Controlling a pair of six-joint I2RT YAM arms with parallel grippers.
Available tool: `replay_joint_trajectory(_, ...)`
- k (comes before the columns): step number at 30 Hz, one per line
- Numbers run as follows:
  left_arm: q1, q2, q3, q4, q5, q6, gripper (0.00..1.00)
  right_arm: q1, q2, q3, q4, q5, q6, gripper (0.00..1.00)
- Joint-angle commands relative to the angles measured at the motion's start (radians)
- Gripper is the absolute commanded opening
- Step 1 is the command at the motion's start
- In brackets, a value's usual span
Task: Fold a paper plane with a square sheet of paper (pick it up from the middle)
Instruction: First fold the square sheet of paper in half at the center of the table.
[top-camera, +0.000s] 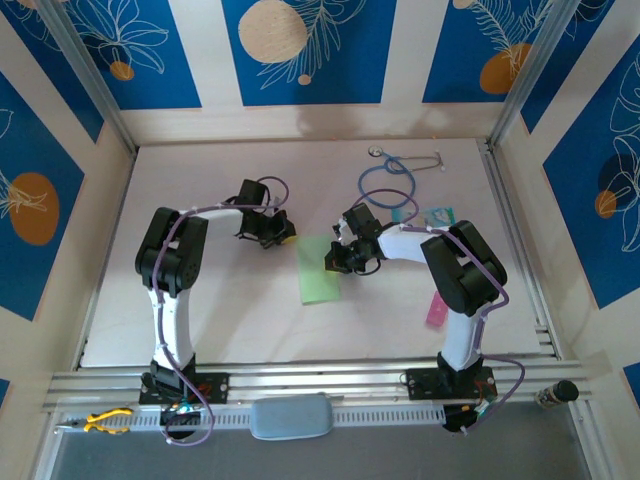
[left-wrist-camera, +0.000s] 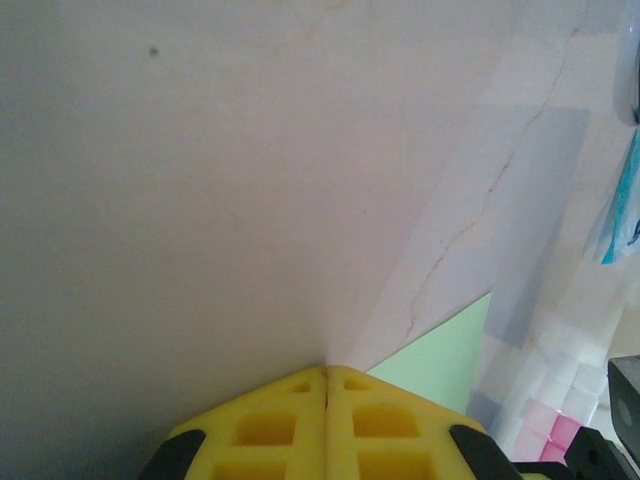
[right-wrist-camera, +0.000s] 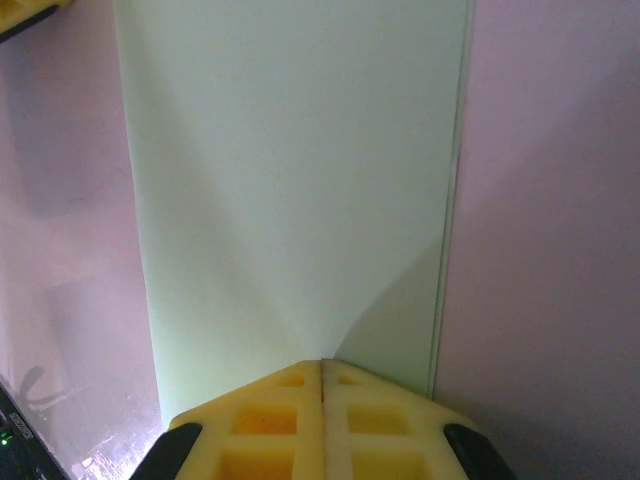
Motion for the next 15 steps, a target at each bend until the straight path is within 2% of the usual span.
replay_joint_trajectory(1,0.038,0.010,0.039,-0.027,-0.110,0.004,0.06,0.004,0.042,-0.055,-0.121,0.052,-0.014,0.00)
replay_joint_trajectory(8,0.031,-0.107,-0.001,-0.005,-0.069,0.007,0.10,0.013,0.024,-0.061,-0.118,0.028,-0.016,0.00)
replay_joint_trajectory(15,-0.041,-0.279,-0.126,0.011,-0.029,0.049,0.10,0.033,-0.031,-0.081,-0.112,-0.006,0.005,0.00)
